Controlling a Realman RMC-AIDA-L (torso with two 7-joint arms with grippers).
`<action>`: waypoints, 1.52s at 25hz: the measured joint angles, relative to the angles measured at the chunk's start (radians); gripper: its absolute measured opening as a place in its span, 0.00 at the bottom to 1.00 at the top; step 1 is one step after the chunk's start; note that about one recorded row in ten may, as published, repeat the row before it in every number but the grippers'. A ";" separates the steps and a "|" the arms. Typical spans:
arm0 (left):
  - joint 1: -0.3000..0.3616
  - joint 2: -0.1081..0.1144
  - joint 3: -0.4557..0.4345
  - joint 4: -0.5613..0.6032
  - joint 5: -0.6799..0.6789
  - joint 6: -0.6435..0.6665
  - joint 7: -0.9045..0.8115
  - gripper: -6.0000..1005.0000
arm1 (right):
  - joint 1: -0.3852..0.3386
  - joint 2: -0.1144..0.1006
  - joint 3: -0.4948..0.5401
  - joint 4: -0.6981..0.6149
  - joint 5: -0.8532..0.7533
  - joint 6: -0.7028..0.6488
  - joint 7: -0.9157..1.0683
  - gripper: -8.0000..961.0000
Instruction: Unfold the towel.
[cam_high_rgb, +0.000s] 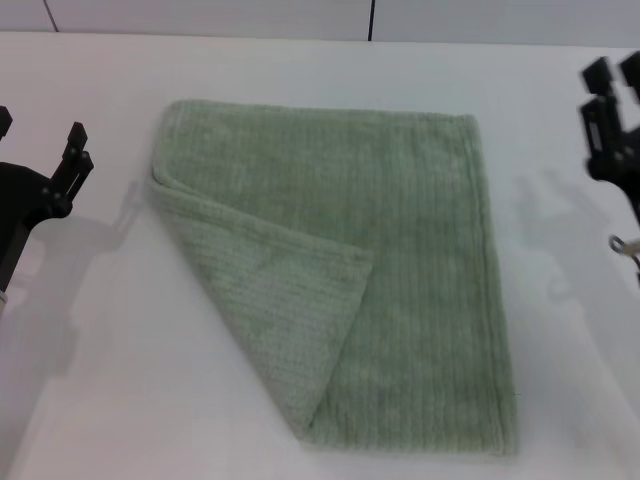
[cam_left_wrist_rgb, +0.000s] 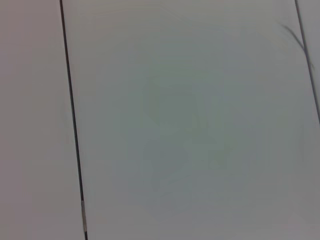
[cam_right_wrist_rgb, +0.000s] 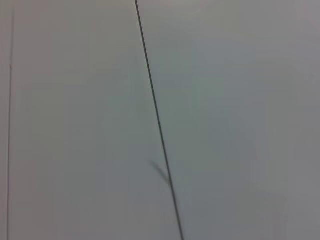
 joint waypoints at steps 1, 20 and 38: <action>0.000 0.000 0.001 0.000 0.000 0.002 -0.001 0.80 | 0.009 -0.015 0.002 0.031 0.000 0.045 0.000 0.56; 0.005 0.003 0.107 -0.033 0.004 0.020 0.002 0.80 | 0.109 -0.039 0.847 0.751 -0.468 1.948 -0.037 0.01; 0.208 0.150 0.249 -0.945 0.070 -0.994 0.168 0.79 | 0.290 0.048 1.097 0.682 -0.593 2.344 -0.171 0.01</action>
